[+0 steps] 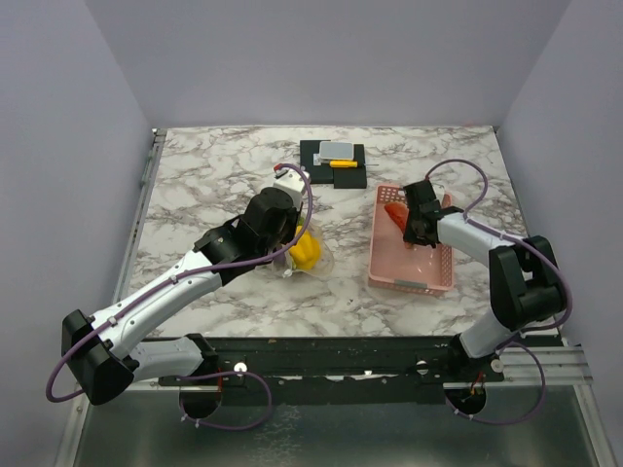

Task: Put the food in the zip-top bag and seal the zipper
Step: Pick up the fake fruit from the bin, then place the fake fruit in the zipper food storage bag.

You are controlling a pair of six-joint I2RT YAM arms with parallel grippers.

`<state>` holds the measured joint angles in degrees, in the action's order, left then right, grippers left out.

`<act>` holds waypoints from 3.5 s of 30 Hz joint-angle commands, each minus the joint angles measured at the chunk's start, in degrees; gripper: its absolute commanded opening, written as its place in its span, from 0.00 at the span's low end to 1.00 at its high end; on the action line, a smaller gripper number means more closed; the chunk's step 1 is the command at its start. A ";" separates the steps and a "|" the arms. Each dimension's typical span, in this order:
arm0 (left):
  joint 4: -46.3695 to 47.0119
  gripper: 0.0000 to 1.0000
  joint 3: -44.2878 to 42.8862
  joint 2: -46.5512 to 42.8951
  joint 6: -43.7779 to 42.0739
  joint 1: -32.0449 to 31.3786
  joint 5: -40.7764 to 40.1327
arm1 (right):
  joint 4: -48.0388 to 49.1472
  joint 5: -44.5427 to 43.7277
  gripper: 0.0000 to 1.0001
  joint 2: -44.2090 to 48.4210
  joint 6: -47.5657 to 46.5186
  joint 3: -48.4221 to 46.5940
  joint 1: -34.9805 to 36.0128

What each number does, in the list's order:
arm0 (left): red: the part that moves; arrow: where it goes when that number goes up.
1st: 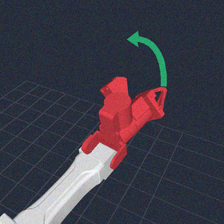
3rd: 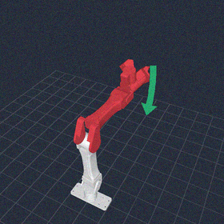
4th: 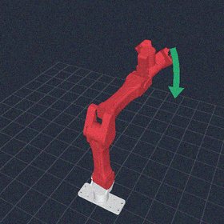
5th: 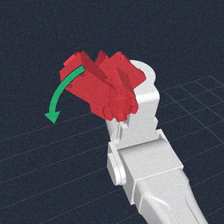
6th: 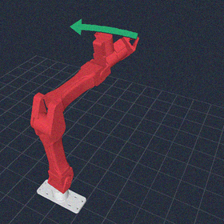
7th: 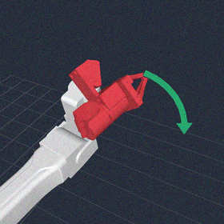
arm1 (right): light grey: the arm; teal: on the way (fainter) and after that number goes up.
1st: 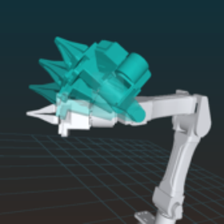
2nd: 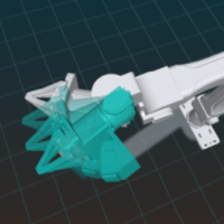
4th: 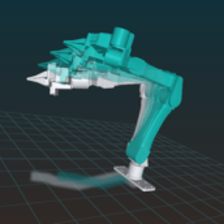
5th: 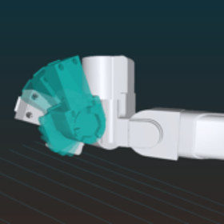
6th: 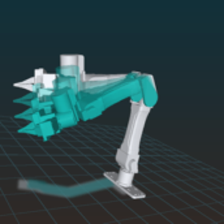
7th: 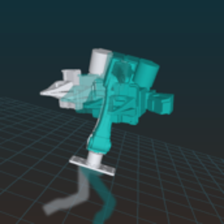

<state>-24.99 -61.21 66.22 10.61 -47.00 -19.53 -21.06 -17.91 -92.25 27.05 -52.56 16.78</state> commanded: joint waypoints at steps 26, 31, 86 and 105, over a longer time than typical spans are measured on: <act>1.26 0.00 -0.13 -1.70 0.28 -0.27 -0.80 | -17.94 11.66 0.01 30.97 -4.01 -1.67 2.43; 1.27 0.00 -0.14 -1.62 0.26 -0.22 -0.86 | -23.39 14.79 0.01 33.72 -4.89 -6.09 5.53; 0.91 0.00 -0.67 -1.01 0.81 -0.23 3.11 | -22.05 7.13 0.01 -1.17 4.22 -34.58 40.19; 0.91 0.00 -0.75 -0.37 0.79 -0.28 5.13 | -14.09 1.92 0.06 -7.69 6.04 -40.47 40.18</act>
<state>-25.87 -61.21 66.06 12.93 -45.43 -18.57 -40.82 -12.08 -98.08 31.46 -89.43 56.62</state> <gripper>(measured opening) 0.003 0.071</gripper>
